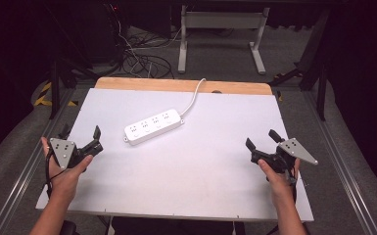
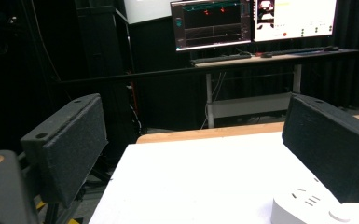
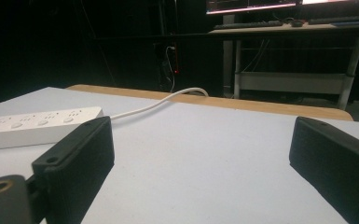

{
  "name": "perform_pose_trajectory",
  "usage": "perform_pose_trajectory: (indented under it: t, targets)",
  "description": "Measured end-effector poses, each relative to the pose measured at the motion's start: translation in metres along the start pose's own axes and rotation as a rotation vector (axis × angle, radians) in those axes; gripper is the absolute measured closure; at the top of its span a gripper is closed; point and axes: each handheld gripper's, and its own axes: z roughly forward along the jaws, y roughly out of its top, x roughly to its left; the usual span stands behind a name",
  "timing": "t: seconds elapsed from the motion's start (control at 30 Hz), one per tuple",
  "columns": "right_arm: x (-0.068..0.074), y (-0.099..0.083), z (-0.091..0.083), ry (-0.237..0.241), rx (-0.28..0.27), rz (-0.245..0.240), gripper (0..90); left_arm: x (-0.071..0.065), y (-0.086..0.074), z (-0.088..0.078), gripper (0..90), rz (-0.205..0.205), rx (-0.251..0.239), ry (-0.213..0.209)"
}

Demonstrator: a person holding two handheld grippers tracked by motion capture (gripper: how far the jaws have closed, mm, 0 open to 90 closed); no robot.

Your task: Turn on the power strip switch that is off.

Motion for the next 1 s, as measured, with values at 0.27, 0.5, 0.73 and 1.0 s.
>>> perform_pose_trajectory:
  t: [0.27, 0.5, 0.73, 1.0]
  targets:
    - [-0.001, 0.001, -0.004, 0.0, -0.008, -0.001, 7.4, -0.002, 0.0, 0.001, 9.5, 0.011, -0.007, -0.001]
    - [0.001, 0.001, -0.002, 0.008, -0.004, -0.008, 7.5, 0.0, 0.001, 0.0, 12.0, -0.009, -0.027, -0.001]
    - [0.001, 0.001, -0.002, 0.013, -0.004, -0.003, 7.5, 0.005, 0.008, -0.004, 58.5, -0.098, 0.051, -0.022]
    - [0.002, 0.001, -0.004, 0.018, -0.005, -0.005, 7.8, 0.02, 0.021, -0.003, 90.0, -0.182, 0.171, -0.108]
